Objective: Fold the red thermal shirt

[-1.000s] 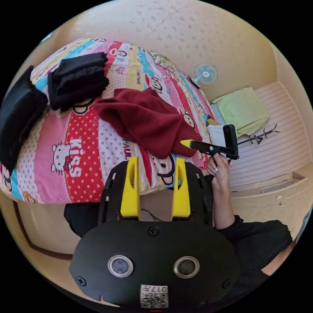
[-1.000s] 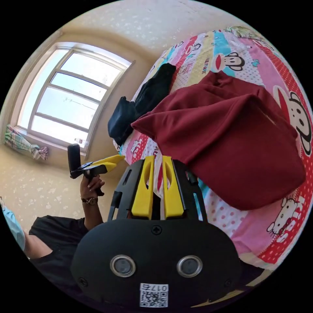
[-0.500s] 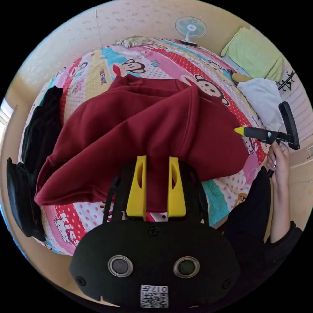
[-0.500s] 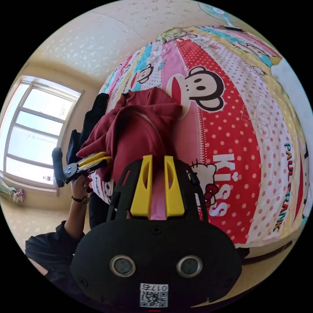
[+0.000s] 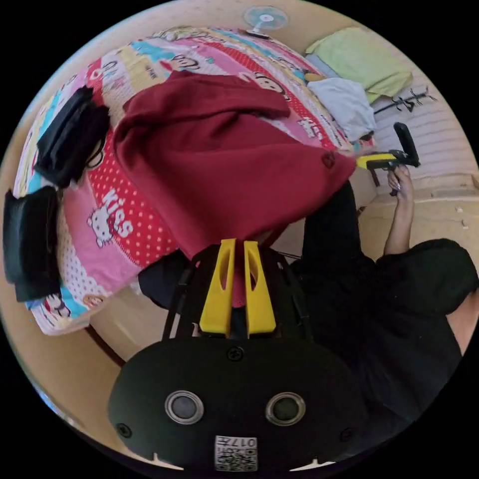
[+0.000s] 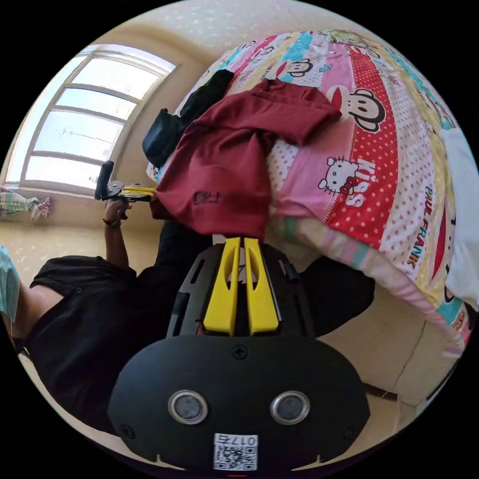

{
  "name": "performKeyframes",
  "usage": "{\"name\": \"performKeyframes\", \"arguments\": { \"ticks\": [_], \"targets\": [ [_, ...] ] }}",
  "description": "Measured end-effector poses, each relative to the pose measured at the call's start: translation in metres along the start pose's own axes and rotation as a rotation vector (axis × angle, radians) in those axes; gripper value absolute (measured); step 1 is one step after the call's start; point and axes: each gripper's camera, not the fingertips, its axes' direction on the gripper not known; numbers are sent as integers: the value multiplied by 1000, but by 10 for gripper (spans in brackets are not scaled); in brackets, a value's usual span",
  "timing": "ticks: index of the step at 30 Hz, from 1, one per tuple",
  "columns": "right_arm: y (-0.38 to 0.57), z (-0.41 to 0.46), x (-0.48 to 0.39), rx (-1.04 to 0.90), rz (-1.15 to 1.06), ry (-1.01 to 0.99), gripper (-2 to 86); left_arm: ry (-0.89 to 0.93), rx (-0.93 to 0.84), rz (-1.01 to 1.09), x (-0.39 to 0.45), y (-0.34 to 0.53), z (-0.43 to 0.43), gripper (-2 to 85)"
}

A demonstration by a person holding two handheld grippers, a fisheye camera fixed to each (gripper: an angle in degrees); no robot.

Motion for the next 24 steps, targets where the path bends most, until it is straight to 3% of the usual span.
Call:
{"name": "performKeyframes", "arguments": {
  "ticks": [3, 8, 11, 13, 17, 19, 21, 24],
  "targets": [
    [9, -14, 33, 112, 84, -147, 18, 102, 84, -112, -25, -1, -2, 101],
    [-21, -33, 49, 142, 140, 7, 64, 271, 219, 133, 25, -77, -22, 116],
    [-31, -28, 63, 160, 158, -24, 86, 202, 184, 287, 86, -152, -10, 150],
    [-33, -16, 75, 148, 187, -69, 82, 94, 276, 347, 127, -198, 6, 180],
    [-23, 22, 102, 44, 237, -235, 63, -137, 347, 304, 159, -256, 56, 145],
    [-16, 30, 113, 36, 239, -328, 42, -241, 263, 284, 160, -289, 104, 116],
    [-14, 28, 120, 46, 221, -414, 24, -231, 200, 283, 154, -301, 126, 103],
    [-12, 10, 121, 105, 172, -421, 13, -167, 246, 298, 136, -291, 112, 56]
  ]
}}
